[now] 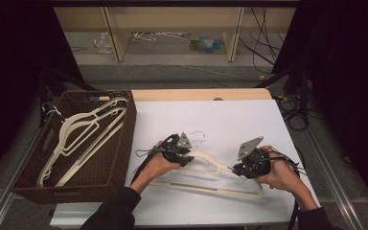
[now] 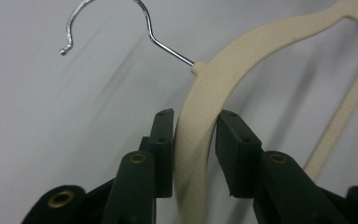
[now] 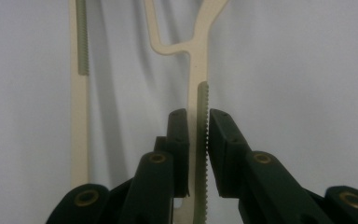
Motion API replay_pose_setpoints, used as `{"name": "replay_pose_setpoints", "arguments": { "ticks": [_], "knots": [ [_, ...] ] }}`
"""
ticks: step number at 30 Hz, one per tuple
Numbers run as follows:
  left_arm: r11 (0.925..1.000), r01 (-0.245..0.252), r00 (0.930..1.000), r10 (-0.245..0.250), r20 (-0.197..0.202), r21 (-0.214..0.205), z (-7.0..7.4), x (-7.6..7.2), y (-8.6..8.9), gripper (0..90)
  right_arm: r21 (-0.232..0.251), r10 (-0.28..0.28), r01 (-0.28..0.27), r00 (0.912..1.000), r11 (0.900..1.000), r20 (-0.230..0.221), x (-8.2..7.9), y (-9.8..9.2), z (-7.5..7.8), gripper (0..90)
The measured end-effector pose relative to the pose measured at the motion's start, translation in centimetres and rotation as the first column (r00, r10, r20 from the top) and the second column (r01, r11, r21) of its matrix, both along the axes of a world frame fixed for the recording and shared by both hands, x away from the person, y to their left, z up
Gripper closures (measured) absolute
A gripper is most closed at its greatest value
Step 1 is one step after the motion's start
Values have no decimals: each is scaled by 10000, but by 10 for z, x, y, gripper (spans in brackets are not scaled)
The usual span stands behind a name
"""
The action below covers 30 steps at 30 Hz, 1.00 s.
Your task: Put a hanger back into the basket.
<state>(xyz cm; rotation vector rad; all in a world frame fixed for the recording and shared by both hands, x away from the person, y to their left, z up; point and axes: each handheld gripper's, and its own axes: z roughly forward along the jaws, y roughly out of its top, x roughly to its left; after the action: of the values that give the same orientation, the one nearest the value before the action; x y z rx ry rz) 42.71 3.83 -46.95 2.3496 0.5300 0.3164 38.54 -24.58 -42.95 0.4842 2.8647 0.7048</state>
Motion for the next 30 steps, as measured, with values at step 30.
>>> {"name": "replay_pose_setpoints", "arguments": {
  "ticks": [30],
  "knots": [
    [9726,973,9917,-1128,-624,-2111,66,-86,32,828,2367,-1582,1469,9870,9604,293,-14,-26,21,454]
  ]
}}
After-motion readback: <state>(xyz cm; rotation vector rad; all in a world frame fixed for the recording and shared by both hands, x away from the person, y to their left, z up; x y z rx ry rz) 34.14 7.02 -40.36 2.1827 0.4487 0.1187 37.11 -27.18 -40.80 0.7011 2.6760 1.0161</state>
